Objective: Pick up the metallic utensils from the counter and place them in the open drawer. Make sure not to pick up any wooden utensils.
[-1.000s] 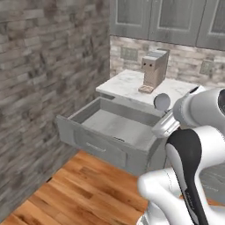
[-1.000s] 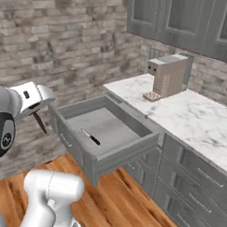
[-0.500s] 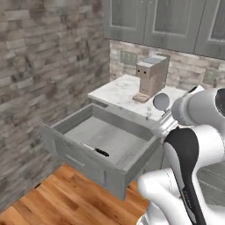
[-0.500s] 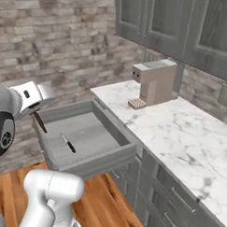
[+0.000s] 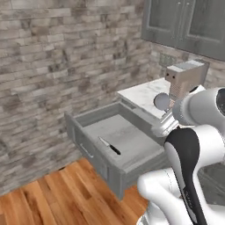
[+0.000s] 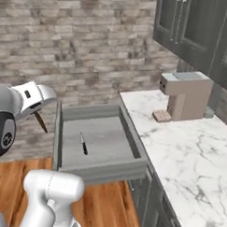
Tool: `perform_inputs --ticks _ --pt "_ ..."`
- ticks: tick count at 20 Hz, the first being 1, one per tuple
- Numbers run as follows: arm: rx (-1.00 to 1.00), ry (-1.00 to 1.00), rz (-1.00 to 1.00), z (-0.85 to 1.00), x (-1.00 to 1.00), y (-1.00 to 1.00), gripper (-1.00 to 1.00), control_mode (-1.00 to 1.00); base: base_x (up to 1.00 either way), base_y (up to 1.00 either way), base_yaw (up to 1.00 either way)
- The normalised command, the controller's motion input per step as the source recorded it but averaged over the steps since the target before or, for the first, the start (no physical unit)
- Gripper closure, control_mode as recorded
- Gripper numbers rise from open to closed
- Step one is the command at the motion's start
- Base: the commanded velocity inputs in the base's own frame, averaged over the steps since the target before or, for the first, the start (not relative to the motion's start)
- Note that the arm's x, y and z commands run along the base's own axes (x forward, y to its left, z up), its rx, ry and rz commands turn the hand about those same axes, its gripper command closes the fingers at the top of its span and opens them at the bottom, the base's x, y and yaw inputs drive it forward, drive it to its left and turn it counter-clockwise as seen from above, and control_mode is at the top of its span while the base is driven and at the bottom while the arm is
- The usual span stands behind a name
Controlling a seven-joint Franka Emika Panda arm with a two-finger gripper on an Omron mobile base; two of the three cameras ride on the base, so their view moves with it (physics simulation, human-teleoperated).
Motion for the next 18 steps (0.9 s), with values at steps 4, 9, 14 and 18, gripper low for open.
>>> perform_inputs --ticks 4,9,14,18 --pt "0.00 0.00 0.00 0.00 0.00 0.00 1.00 1.00 0.39 -0.44 0.46" --pt "0.00 0.00 0.00 0.00 0.00 0.00 1.00 1.00 0.13 -0.56 0.42" --pt "0.00 0.00 0.00 0.00 0.00 0.00 1.00 1.00 0.15 0.00 0.18" --pt "0.00 0.00 0.00 0.00 0.00 0.00 1.00 1.00 0.36 -0.06 0.11"
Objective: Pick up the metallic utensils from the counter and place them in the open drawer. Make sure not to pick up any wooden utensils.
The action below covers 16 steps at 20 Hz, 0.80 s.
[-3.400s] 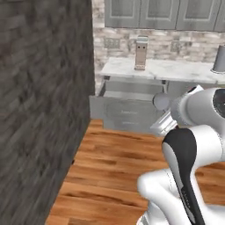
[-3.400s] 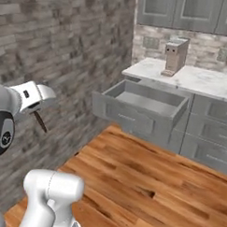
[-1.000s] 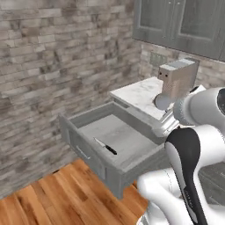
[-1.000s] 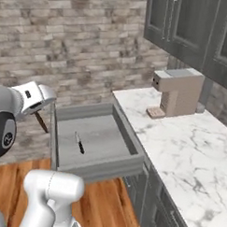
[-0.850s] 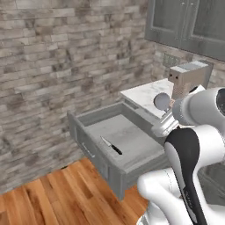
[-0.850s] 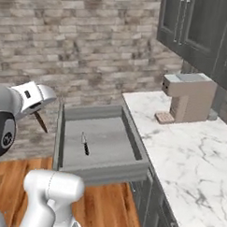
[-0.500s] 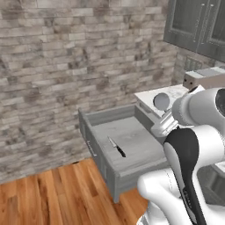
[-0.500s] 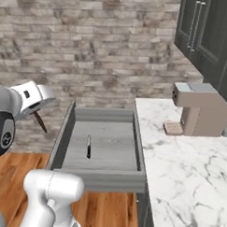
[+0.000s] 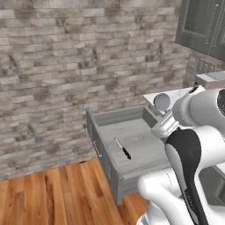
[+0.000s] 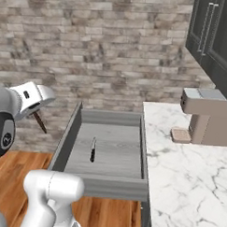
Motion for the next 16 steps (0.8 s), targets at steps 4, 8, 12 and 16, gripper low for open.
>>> perform_inputs --ticks 4,8,12,16 --pt "0.00 0.00 0.00 0.00 0.00 0.00 1.00 1.00 0.23 -0.01 0.05" --pt "0.00 0.30 0.14 -0.39 0.61 -0.21 1.00 -1.00 0.00 0.00 0.00" --pt "-0.04 0.31 0.06 -0.87 0.99 -0.12 1.00 -1.00 0.00 0.00 0.00" --pt "-0.12 0.38 -0.07 -0.87 1.00 0.00 1.00 -1.00 0.00 0.00 0.00"
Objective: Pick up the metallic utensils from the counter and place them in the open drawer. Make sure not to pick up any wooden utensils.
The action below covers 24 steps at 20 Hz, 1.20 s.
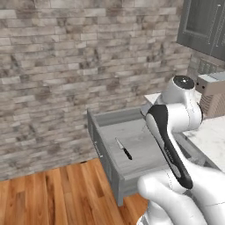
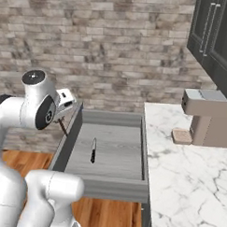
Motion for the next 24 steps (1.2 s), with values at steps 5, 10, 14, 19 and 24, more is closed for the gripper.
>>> perform_inputs --ticks 5,10,14,19,24 --pt "-0.01 0.47 -0.04 -0.80 1.00 -0.15 1.00 -1.00 0.00 0.00 0.00" --pt "0.12 0.09 0.18 -0.62 0.71 -0.38 1.00 -1.00 0.00 0.00 0.00" --pt "0.07 0.05 0.08 -0.70 0.74 -0.13 1.00 -1.00 0.00 0.00 0.00" --pt "0.00 0.17 -0.10 -0.68 0.79 -0.01 1.00 -1.00 0.00 0.00 0.00" --pt "0.00 0.19 -0.28 -0.59 0.67 0.00 1.00 -1.00 0.00 0.00 0.00"
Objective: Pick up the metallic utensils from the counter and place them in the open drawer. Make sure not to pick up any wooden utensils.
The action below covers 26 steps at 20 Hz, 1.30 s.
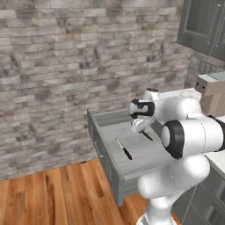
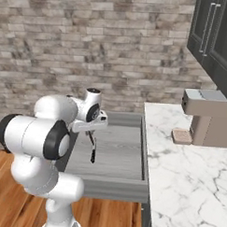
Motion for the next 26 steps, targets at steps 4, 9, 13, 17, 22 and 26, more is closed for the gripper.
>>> perform_inputs --ticks 4,9,13,17,22,26 --pt "0.00 0.05 -0.28 -0.51 0.56 0.00 1.00 -1.00 0.00 0.00 0.00" --pt "-0.04 0.02 -0.26 -0.52 0.62 0.00 1.00 -1.00 0.00 0.00 0.00" --pt "-0.06 0.00 -0.21 -0.57 0.71 -0.01 1.00 -1.00 0.00 0.00 0.00" --pt "-0.05 0.00 -0.12 -0.61 0.74 -0.10 1.00 -1.00 0.00 0.00 0.00" --pt "-0.01 0.01 -0.01 -0.63 0.60 -0.23 1.00 -1.00 0.00 0.00 0.00" --pt "0.00 0.00 0.00 -0.64 0.53 -0.21 1.00 -1.00 0.00 0.00 0.00"
